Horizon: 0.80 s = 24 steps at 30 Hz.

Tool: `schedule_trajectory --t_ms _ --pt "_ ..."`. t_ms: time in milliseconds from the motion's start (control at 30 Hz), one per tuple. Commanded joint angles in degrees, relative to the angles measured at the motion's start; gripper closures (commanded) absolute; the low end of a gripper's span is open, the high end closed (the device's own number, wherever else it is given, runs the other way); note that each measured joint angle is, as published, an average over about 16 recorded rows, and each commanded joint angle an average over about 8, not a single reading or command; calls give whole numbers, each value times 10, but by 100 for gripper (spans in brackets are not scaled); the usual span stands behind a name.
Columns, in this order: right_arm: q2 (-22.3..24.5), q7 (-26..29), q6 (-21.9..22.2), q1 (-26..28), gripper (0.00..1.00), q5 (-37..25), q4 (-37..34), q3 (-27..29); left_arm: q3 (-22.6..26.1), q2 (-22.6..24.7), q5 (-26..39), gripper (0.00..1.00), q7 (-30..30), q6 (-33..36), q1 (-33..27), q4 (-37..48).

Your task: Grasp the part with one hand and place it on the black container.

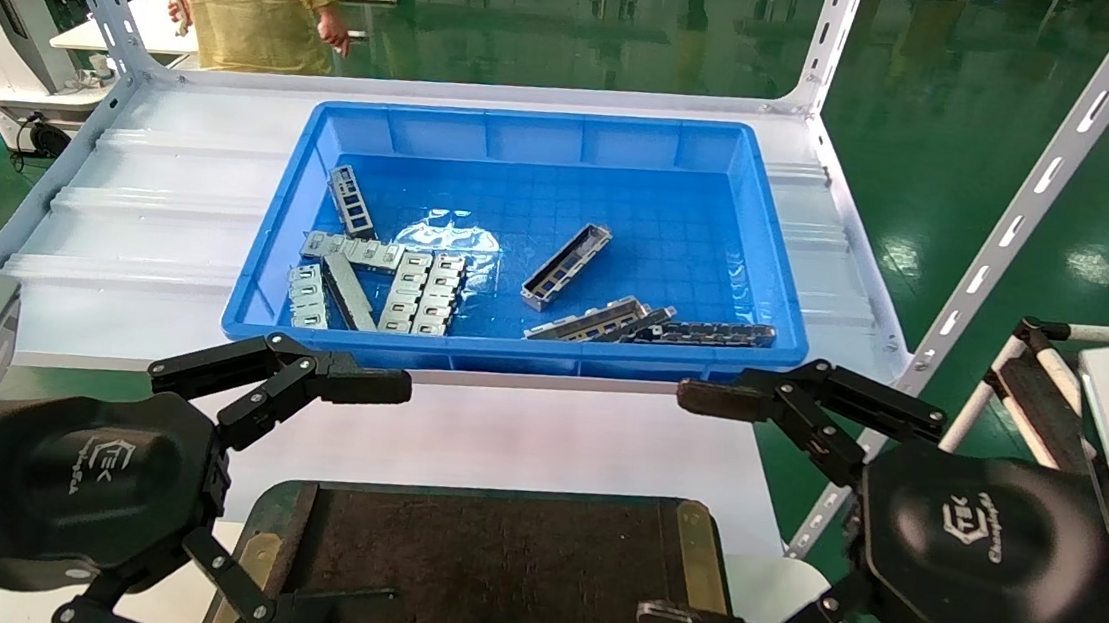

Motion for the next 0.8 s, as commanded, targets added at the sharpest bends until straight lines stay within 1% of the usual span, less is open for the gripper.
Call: schedule_trajectory --t_ms 33,800 --pt "0 0 0 0 0 0 0 0 0 0 0 0 0 0 0 0" --pt "0 0 0 0 0 0 0 0 0 1 0 0 1 0 0 0"
